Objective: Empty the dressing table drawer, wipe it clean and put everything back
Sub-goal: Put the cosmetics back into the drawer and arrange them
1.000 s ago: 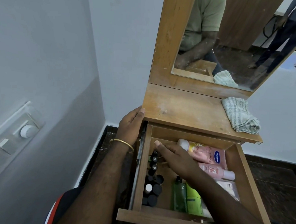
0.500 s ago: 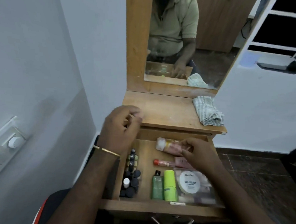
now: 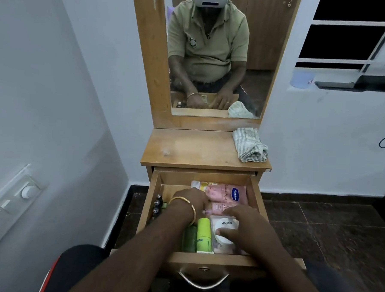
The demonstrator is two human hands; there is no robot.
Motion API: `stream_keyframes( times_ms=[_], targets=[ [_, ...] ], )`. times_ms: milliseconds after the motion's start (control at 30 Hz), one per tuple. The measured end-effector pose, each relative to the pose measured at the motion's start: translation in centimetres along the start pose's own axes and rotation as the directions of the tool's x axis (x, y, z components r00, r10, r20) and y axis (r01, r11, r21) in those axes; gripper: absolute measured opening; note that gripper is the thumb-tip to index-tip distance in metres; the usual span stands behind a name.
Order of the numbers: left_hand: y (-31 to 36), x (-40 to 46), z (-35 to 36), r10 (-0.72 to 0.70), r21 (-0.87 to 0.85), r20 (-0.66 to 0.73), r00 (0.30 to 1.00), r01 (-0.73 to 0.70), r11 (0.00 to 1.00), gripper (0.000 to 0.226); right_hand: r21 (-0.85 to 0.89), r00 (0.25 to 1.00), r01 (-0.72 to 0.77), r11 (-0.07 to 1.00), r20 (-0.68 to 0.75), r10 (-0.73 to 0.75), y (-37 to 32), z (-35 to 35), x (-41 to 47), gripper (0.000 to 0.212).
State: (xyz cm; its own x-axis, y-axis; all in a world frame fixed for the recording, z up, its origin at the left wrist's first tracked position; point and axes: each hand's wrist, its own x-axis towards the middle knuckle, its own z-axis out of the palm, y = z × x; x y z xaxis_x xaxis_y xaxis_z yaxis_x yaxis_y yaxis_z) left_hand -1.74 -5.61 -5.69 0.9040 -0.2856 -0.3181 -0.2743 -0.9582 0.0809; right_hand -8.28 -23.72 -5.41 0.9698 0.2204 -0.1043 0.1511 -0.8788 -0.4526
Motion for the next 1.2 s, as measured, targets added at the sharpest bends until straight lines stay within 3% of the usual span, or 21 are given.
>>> stream_keyframes(
  times_ms=[500, 633, 867, 1200],
  targets=[
    [-0.4, -1.1, 1.0, -0.040, -0.195, -0.016, 0.999, 0.036, 0.980, 0.022, -0.015, 0.999, 0.010, 1.000, -0.039, -0.011, 0.4, 0.7, 0.3, 0.057],
    [0.3, -1.9, 0.4, -0.030, -0.189, 0.026, 0.999, 0.035, 0.981, 0.026, -0.031, 0.999, 0.029, 0.999, 0.015, -0.028, 0.1, 0.7, 0.3, 0.054],
    [1.2, -4.1, -1.1, -0.057, -0.195, -0.035, 0.998, 0.049, 0.980, 0.032, -0.113, 0.998, 0.033, 0.993, 0.063, -0.026, -0.4, 0.5, 0.3, 0.045],
    [2.1, -8.3, -3.7, 0.016, -0.211, -0.084, 0.996, -0.034, 0.977, 0.026, -0.455, 0.976, -0.056, 0.889, 0.162, 0.145, -0.8, -1.8, 0.0, 0.046]
  ],
)
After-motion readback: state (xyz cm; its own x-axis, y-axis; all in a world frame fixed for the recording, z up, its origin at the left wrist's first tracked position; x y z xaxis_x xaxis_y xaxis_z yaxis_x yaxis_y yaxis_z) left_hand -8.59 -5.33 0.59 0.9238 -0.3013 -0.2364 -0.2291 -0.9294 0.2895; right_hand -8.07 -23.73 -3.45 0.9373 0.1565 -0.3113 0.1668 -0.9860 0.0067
